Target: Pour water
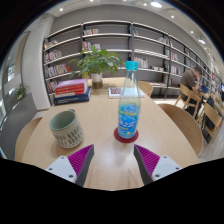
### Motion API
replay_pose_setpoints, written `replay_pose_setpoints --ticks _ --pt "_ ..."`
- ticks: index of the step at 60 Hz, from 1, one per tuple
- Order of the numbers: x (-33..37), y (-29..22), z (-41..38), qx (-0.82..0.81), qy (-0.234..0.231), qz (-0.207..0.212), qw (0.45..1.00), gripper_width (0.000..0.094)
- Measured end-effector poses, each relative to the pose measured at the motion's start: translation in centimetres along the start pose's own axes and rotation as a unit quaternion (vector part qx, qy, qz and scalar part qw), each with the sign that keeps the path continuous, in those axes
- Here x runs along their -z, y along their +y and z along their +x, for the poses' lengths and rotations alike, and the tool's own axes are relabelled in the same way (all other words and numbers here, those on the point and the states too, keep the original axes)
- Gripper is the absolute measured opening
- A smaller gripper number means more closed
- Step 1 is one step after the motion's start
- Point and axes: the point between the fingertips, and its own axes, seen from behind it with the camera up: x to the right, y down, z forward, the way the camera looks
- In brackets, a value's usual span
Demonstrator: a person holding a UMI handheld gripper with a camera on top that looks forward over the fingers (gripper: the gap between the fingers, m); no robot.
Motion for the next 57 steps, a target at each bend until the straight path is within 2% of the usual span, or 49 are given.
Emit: replay_pose_setpoints --ticks 8,17,35,57 --pt "4.8 -1.8 -4.4 -0.008 -0.016 0.003 1.000 0.0811" --pt "9.5 -6.5 -8.3 -0.001 -0.027 0.022 0.999 0.0813" --pt "14.9 -13.5 -11.5 0.031 -0.012 0.072 0.997 0.0820" --pt "18.4 -14.8 -12.5 0.018 0.008 0.074 0.997 0.0820"
